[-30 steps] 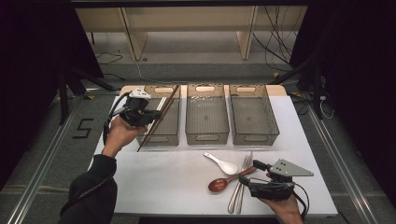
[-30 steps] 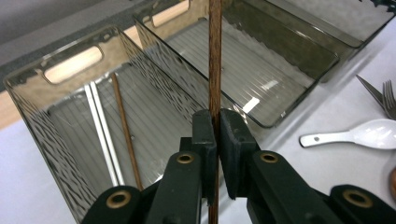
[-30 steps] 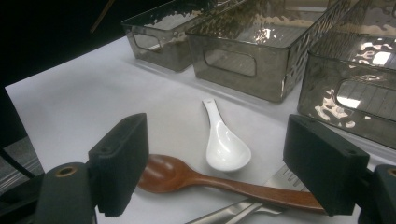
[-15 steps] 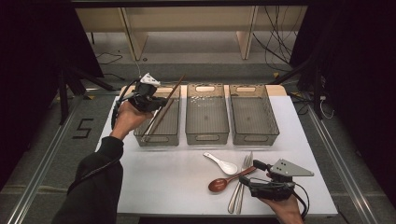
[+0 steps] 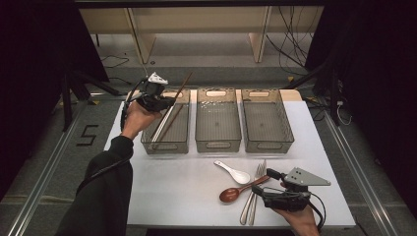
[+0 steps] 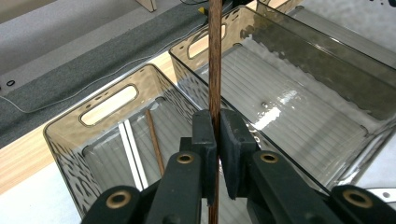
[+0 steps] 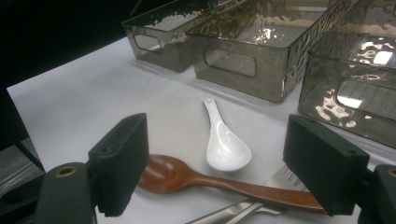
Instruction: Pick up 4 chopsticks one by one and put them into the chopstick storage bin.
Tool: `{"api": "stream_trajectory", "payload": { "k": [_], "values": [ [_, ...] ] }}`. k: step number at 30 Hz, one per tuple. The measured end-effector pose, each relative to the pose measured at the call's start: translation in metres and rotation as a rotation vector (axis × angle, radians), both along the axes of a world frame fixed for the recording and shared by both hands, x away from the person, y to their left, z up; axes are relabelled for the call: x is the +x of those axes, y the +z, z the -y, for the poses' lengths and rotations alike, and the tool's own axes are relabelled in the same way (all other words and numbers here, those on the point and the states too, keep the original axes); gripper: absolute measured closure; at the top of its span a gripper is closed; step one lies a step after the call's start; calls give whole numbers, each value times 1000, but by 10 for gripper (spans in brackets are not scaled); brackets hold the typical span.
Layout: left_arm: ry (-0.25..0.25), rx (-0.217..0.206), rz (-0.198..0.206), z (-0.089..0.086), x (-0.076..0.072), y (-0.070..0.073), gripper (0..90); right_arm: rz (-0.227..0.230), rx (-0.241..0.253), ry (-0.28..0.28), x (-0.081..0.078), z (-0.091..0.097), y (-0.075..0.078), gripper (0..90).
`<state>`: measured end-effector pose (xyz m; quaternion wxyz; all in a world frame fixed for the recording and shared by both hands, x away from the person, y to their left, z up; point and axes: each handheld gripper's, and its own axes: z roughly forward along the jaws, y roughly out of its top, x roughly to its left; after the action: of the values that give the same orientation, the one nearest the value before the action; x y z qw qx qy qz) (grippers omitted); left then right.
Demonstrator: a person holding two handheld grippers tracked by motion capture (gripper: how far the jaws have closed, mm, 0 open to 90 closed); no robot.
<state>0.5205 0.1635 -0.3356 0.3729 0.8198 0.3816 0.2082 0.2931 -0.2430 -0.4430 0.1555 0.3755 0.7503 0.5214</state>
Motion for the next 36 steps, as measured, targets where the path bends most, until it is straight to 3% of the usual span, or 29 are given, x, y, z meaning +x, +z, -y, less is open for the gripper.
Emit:
{"api": "stream_trajectory", "payload": {
  "k": [9, 17, 36],
  "values": [
    [24, 8, 8, -4, 9, -9, 843, -1, 1, 1, 0, 0, 0, 231],
    [50, -11, 5, -7, 12, -17, 842, 1, -1, 1, 0, 0, 0, 232],
    [95, -29, -32, -17, 17, -39, 842, 2, -3, 3, 0, 0, 0, 232]
  ]
}}
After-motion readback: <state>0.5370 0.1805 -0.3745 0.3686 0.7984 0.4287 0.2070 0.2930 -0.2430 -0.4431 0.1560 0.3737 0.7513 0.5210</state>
